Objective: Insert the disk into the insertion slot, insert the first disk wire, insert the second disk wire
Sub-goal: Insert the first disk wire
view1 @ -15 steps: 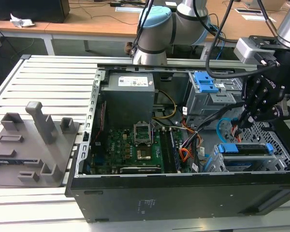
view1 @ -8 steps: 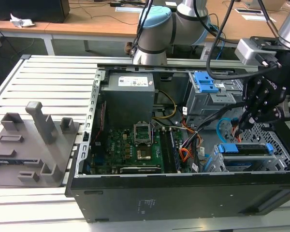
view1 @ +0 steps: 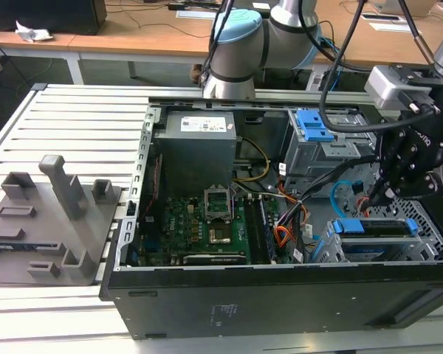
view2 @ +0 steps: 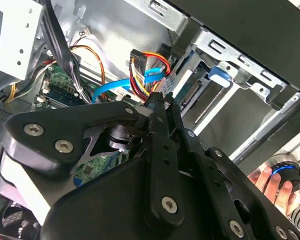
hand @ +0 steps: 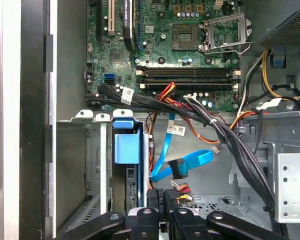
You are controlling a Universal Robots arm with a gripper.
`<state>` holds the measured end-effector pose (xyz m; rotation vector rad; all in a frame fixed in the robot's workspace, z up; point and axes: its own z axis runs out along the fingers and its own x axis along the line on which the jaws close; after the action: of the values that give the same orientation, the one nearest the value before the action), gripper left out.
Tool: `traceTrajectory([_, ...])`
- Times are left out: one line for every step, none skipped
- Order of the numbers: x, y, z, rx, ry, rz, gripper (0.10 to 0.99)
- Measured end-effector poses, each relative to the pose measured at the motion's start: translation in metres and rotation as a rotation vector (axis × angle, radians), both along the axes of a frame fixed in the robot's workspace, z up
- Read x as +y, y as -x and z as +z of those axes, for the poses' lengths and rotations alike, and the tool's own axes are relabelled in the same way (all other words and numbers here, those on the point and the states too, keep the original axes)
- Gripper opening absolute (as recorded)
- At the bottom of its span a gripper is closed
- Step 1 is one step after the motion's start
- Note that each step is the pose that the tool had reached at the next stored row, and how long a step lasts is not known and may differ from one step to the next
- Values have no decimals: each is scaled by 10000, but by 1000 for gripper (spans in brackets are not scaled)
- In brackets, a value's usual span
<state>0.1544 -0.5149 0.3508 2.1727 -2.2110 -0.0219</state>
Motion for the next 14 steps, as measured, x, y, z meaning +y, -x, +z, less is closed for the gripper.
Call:
traceTrajectory([-30, 0, 1, 0, 2, 0, 176])
traceTrajectory([-73, 0, 0, 0, 1, 0, 176])
traceTrajectory([-93, 0, 0, 0, 0, 0, 176])
traceTrajectory([-110, 0, 0, 0, 0, 0, 176])
traceTrajectory([-127, 0, 0, 0, 1, 0, 176])
traceTrajectory([-158, 0, 0, 0, 1, 0, 176])
traceTrajectory([-180, 0, 0, 0, 1, 0, 176])
traceTrajectory([-197, 0, 0, 0, 0, 0, 176])
traceTrajectory([-219, 0, 0, 0, 0, 0, 176])
traceTrajectory([-257, 0, 0, 0, 0, 0, 176])
traceTrajectory([-274, 0, 0, 0, 1, 0, 176])
traceTrajectory([-286, 0, 0, 0, 1, 0, 176])
traceTrajectory([-305, -1, -2, 0, -3, -1, 176])
traceTrajectory([-306, -10, -12, 0, -25, -1, 176])
